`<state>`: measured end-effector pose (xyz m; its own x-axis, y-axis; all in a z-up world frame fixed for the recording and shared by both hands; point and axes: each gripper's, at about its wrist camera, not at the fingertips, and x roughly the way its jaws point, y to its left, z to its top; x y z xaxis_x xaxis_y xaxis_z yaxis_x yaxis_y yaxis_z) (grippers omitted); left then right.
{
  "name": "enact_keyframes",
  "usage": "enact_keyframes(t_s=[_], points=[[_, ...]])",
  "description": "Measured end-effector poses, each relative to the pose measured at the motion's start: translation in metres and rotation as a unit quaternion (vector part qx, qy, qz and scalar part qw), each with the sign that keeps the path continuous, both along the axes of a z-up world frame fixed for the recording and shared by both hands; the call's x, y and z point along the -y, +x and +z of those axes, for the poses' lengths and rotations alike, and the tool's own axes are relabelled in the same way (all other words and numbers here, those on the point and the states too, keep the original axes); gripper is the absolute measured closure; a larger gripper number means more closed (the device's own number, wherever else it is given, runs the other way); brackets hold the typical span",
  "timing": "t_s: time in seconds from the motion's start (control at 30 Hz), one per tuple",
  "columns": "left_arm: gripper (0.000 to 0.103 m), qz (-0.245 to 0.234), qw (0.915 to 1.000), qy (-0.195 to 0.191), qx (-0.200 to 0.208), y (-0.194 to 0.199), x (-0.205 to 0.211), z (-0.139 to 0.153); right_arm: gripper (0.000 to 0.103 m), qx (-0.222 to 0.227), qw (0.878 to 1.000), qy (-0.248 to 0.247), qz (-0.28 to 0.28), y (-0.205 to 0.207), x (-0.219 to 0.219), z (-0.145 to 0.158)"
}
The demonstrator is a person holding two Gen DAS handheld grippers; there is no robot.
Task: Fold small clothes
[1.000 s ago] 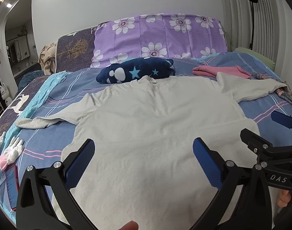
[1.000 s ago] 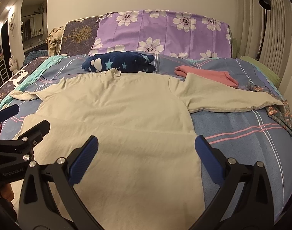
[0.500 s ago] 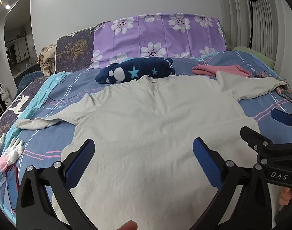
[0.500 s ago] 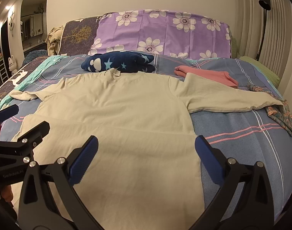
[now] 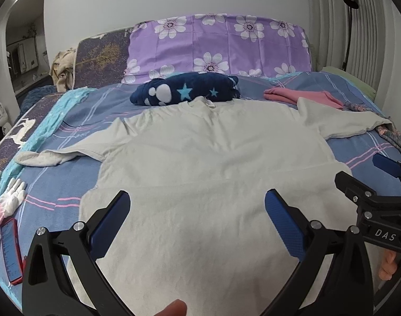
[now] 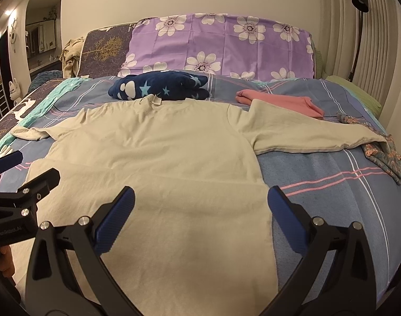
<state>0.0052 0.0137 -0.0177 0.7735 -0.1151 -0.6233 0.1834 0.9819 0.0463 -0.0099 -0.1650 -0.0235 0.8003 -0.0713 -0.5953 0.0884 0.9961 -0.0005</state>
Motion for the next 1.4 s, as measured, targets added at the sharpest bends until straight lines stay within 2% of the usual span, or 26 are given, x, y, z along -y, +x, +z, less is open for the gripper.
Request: enact_keyframes(t_s=[0.2,0.63,0.8,0.87,1.03,1.2,1.3,1.4], points=[[0.001,-0.011,0.9998,-0.011,-0.011,0.002,0.000,-0.003,0.002,0.001,1.000,-0.002,-0.005,0.000,0.002,0.000],[0.001,0.002,0.9997,-0.009,0.024,-0.002,-0.005,0.001,0.002,-0.007,1.000,-0.007,0.002,0.004,-0.002,0.001],[0.001,0.003,0.9995,-0.019,0.027,-0.002,-0.010,0.002,0.002,-0.021,1.000,0.017,0.001,0.009,0.003,-0.003],[0.001,0.003,0.9995,-0.019,0.027,-0.001,-0.011,0.002,0.002,-0.015,1.000,0.021,-0.001,0.007,0.003,-0.002],[0.001,0.001,0.9994,-0.030,0.015,0.005,-0.018,0.001,0.002,0.017,1.000,-0.013,0.010,0.004,-0.006,0.006],[0.001,0.005,0.9974,-0.068,-0.023,0.027,-0.052,-0.002,0.002,0.022,0.999,-0.027,0.024,0.011,-0.007,0.012],[0.003,0.053,0.9947,-0.081,-0.035,0.048,-0.095,-0.003,0.002,0.006,0.999,-0.011,0.036,0.019,-0.002,0.010],[0.015,0.132,0.9842,-0.104,-0.055,0.082,-0.162,-0.006,0.002,-0.010,1.000,0.001,0.028,0.027,0.005,0.006]])
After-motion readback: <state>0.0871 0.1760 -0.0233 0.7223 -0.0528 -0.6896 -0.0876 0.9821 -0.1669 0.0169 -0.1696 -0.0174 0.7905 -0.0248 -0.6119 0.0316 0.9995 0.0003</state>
